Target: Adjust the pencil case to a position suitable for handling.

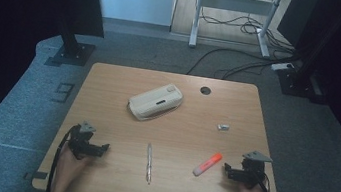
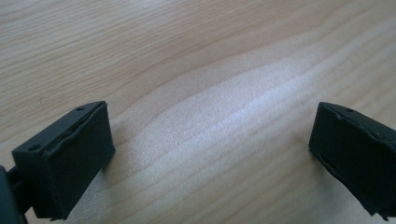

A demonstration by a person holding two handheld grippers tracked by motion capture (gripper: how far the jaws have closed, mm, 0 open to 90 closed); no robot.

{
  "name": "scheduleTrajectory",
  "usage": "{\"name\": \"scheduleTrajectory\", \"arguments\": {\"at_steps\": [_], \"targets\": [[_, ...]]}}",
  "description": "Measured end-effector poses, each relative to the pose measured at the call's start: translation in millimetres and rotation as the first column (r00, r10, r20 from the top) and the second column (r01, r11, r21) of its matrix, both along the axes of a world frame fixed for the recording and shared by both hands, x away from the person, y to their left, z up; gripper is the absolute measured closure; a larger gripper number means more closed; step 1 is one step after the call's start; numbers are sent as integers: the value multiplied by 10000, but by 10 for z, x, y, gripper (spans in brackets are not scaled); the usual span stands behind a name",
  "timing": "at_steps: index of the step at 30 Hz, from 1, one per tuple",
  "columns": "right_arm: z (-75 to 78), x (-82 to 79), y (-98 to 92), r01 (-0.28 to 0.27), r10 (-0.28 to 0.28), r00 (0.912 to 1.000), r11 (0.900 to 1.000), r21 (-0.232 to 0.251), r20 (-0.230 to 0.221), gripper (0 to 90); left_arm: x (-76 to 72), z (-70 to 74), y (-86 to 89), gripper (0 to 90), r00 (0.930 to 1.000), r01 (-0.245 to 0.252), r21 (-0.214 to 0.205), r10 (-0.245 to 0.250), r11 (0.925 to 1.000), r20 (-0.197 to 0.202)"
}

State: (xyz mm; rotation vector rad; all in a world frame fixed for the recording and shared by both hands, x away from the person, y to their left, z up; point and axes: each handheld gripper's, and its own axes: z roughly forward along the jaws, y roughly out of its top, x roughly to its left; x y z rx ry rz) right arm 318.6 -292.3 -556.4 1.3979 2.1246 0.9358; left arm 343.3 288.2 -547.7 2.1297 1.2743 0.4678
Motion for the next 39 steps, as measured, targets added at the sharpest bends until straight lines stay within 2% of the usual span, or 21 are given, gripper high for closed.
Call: {"name": "scheduleTrajectory", "arguments": {"at_steps": [1,6,19,21,25,26,28,31,32,35,39], "targets": [[0,0,0,2,-2,10000,10000,-2,1,70,-2,0,-18,0,9999,-146,1,146,9999,3],[0,0,0,-4,4,10000,10000,-2,1,70,-8,-2,-53,0,9997,-248,-7,248,9997,10],[-1,8,3,-33,33,10000,10000,-9,9,68,-19,4,-73,0,10000,-74,40,74,10000,-41],[-1,10,3,-49,49,10000,10000,-12,13,69,-14,23,-107,0,9996,187,134,-184,9997,-202],[-1,10,3,-52,52,10000,10000,-11,13,69,-16,59,-159,0,9991,422,151,-422,9990,-61],[-1,11,3,-56,56,10000,10000,-12,11,69,-12,109,-185,0,9982,585,-29,-584,9983,107],[-1,12,3,-58,58,10000,10000,-15,12,69,1,169,-201,0,9973,724,-346,-718,9968,170],[-1,11,4,-56,56,10000,10000,-12,12,69,18,217,-216,0,9963,842,-579,-831,9948,214],[-1,11,3,-57,57,10000,10000,-13,12,69,48,264,-247,0,9941,1079,-849,-1062,9905,236],[-1,11,3,-57,57,10000,10000,-12,11,69,78,294,-290,8,9923,1226,-851,-1209,9888,251],[-1,11,3,-60,60,10000,10000,-12,11,69,196,363,-405,35,9878,1542,-796,-1555,9848,-96]]}}
